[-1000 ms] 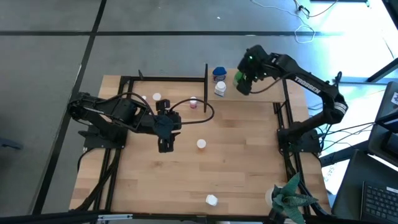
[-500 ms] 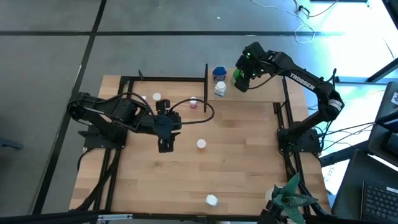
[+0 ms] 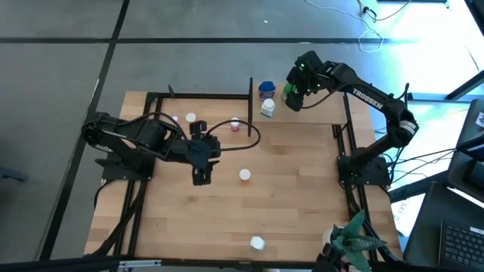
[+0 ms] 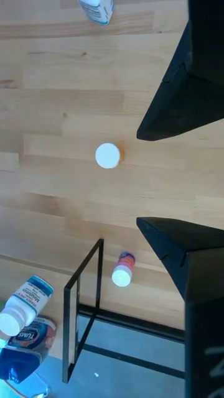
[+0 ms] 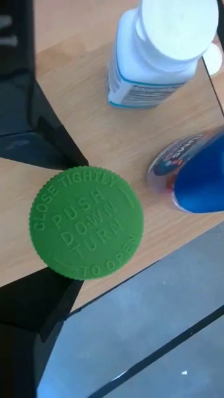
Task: Pick and place medicine bottles onto shelf by color
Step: Put the green medicine bottle on the shelf
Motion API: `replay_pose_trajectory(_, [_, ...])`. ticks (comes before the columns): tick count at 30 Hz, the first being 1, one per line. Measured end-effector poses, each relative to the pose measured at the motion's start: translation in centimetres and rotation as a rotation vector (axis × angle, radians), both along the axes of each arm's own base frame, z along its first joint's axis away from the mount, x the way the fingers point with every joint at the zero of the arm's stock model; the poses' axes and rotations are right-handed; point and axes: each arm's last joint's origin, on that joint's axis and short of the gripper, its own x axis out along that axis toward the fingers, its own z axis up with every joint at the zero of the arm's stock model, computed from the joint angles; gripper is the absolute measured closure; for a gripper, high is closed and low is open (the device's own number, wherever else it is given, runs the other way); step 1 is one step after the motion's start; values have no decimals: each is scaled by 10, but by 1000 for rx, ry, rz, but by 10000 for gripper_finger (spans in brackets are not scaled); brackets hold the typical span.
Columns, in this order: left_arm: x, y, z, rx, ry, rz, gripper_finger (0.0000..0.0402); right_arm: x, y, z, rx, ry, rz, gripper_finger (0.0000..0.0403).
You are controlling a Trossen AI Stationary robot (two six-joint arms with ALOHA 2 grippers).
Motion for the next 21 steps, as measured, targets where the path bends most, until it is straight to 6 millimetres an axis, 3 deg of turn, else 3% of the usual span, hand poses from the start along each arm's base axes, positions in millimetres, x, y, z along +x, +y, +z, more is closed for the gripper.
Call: replay_pose_trajectory(21, [0, 0, 0, 0, 0, 0, 195, 1, 2, 0, 20, -10, 47, 160])
